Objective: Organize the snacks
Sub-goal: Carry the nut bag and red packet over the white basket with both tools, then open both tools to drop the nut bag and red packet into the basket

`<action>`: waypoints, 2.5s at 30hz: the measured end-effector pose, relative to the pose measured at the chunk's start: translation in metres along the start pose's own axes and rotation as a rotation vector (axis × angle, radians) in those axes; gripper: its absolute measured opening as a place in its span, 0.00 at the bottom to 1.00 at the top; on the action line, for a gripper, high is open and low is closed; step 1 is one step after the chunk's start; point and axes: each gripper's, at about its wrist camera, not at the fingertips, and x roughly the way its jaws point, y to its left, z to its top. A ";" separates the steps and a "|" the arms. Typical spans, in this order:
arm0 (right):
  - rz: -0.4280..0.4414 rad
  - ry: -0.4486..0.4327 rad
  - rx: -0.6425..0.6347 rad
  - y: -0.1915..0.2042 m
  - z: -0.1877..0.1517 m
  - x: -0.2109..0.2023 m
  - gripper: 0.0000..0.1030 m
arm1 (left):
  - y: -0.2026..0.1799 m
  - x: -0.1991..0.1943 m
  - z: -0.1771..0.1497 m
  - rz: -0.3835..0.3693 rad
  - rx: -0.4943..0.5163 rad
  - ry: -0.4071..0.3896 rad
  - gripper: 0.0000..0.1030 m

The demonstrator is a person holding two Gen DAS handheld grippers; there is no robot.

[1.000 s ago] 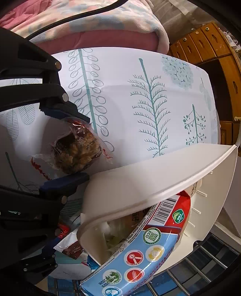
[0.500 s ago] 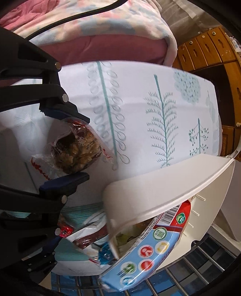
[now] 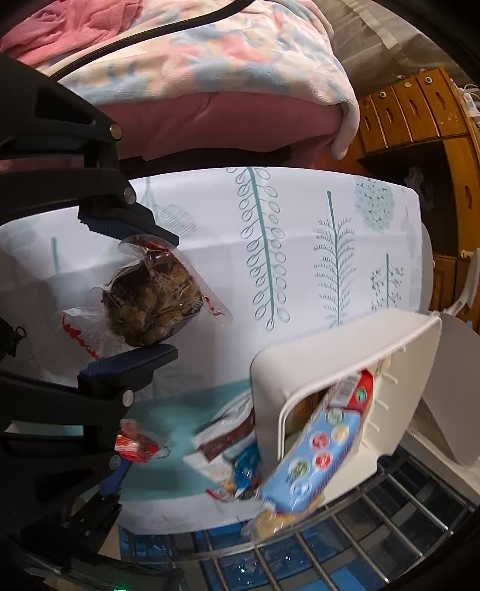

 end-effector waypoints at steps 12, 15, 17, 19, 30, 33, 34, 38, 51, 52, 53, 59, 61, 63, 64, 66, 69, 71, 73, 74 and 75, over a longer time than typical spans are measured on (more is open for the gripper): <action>0.016 -0.148 0.069 -0.050 0.011 -0.059 0.49 | -0.035 -0.054 -0.018 -0.064 -0.024 -0.051 0.50; 0.019 -0.177 0.079 -0.065 0.021 -0.067 0.49 | -0.046 -0.061 -0.013 -0.070 -0.021 -0.075 0.50; 0.022 -0.189 0.088 -0.075 0.026 -0.072 0.49 | -0.055 -0.065 -0.008 -0.068 -0.016 -0.091 0.50; 0.031 -0.195 0.096 -0.082 0.034 -0.073 0.49 | -0.064 -0.067 -0.002 -0.064 -0.015 -0.095 0.50; 0.075 -0.186 0.040 -0.112 0.076 -0.069 0.49 | -0.111 -0.043 0.029 -0.044 -0.041 -0.072 0.50; 0.077 -0.206 -0.008 -0.113 0.089 -0.072 0.49 | -0.121 -0.032 0.039 -0.030 -0.059 -0.067 0.50; 0.081 -0.214 -0.026 -0.113 0.094 -0.072 0.49 | -0.125 -0.029 0.044 -0.029 -0.069 -0.068 0.50; 0.097 -0.241 -0.086 -0.117 0.115 -0.075 0.49 | -0.135 -0.019 0.062 -0.019 -0.102 -0.078 0.50; 0.140 -0.255 -0.154 -0.150 0.170 -0.063 0.50 | -0.177 0.016 0.116 -0.014 -0.166 -0.104 0.50; 0.145 -0.256 -0.152 -0.154 0.174 -0.062 0.50 | -0.181 0.019 0.122 -0.012 -0.170 -0.109 0.50; 0.150 -0.258 -0.150 -0.157 0.177 -0.061 0.50 | -0.183 0.021 0.127 -0.003 -0.173 -0.117 0.50; 0.178 -0.256 -0.144 -0.172 0.198 -0.052 0.50 | -0.189 0.037 0.158 0.021 -0.206 -0.121 0.50; 0.191 -0.258 -0.152 -0.174 0.205 -0.051 0.50 | -0.191 0.041 0.167 0.031 -0.206 -0.127 0.50; 0.206 -0.262 -0.162 -0.174 0.210 -0.049 0.50 | -0.192 0.044 0.175 0.038 -0.205 -0.135 0.50; 0.212 -0.263 -0.167 -0.173 0.213 -0.049 0.50 | -0.192 0.045 0.180 0.041 -0.208 -0.138 0.50; 0.222 -0.261 -0.173 -0.173 0.217 -0.047 0.50 | -0.194 0.048 0.186 0.043 -0.209 -0.136 0.50; 0.233 -0.236 -0.164 -0.175 0.223 -0.044 0.53 | -0.196 0.050 0.192 0.052 -0.218 -0.125 0.50; 0.252 -0.227 -0.149 -0.177 0.226 -0.045 0.53 | -0.197 0.052 0.195 0.044 -0.229 -0.109 0.59; 0.249 -0.225 -0.144 -0.178 0.227 -0.046 0.53 | -0.197 0.051 0.195 0.031 -0.242 -0.099 0.71; 0.250 -0.222 -0.146 -0.178 0.228 -0.046 0.53 | -0.197 0.051 0.194 0.033 -0.251 -0.096 0.75; 0.252 -0.215 -0.147 -0.179 0.229 -0.046 0.53 | -0.197 0.050 0.194 0.034 -0.258 -0.092 0.76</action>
